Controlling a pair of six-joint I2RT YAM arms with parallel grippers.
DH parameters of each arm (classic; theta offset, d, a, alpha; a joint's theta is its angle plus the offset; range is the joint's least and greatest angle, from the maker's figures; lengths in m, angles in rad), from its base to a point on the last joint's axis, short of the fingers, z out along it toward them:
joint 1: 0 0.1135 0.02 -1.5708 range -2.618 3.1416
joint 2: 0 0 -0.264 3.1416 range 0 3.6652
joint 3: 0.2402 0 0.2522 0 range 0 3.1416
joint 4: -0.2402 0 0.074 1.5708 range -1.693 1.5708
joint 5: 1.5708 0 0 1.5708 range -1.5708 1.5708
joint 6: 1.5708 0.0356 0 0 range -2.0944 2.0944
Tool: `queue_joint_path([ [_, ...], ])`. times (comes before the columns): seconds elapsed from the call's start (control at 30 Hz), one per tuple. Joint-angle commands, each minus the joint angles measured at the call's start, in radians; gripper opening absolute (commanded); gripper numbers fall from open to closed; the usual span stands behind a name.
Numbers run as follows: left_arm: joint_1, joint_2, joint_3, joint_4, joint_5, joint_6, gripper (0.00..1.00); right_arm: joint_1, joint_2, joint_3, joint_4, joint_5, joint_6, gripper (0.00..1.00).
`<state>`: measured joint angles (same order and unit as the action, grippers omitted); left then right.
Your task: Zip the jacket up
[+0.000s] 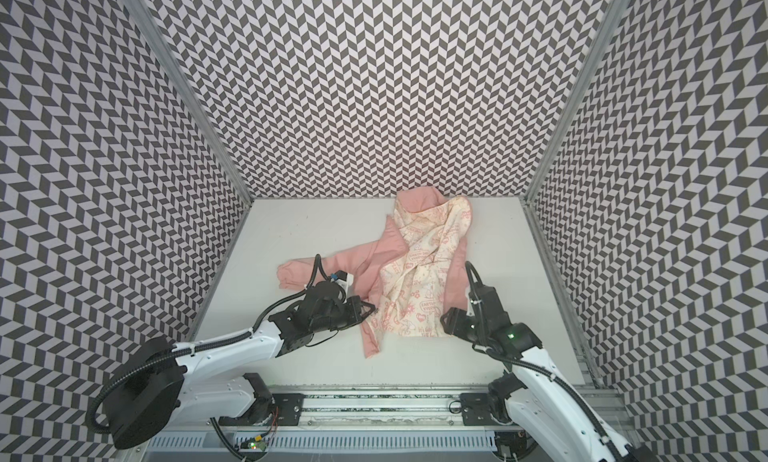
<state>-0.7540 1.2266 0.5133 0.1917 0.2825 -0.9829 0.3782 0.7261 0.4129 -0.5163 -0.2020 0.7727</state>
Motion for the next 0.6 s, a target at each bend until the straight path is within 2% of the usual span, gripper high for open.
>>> queue_joint_path([
  [0.0, 0.013, -0.002, -0.014, 0.032, 0.015, 0.020, 0.00, 0.075, -0.022, -0.062, 0.155, 0.033, 0.224, 0.66],
  [0.17, 0.026, -0.001, -0.009, 0.022, 0.040, 0.027, 0.00, 0.121, 0.085, -0.017, 0.137, 0.125, 0.220, 0.69],
  [0.37, 0.030, -0.030, -0.011, 0.009, 0.025, 0.031, 0.00, 0.122, 0.187, 0.103, 0.094, 0.215, 0.042, 0.79],
  [0.43, 0.031, -0.032, -0.009, 0.008, 0.024, 0.030, 0.00, 0.118, 0.175, 0.113, 0.093, 0.270, 0.048, 0.85],
  [0.47, 0.035, -0.032, -0.008, 0.006, 0.025, 0.031, 0.00, 0.117, 0.164, 0.111, 0.092, 0.291, 0.059, 0.97],
  [0.57, 0.039, -0.034, -0.003, -0.001, 0.027, 0.033, 0.00, 0.073, 0.154, 0.133, 0.027, 0.268, 0.086, 1.00],
])
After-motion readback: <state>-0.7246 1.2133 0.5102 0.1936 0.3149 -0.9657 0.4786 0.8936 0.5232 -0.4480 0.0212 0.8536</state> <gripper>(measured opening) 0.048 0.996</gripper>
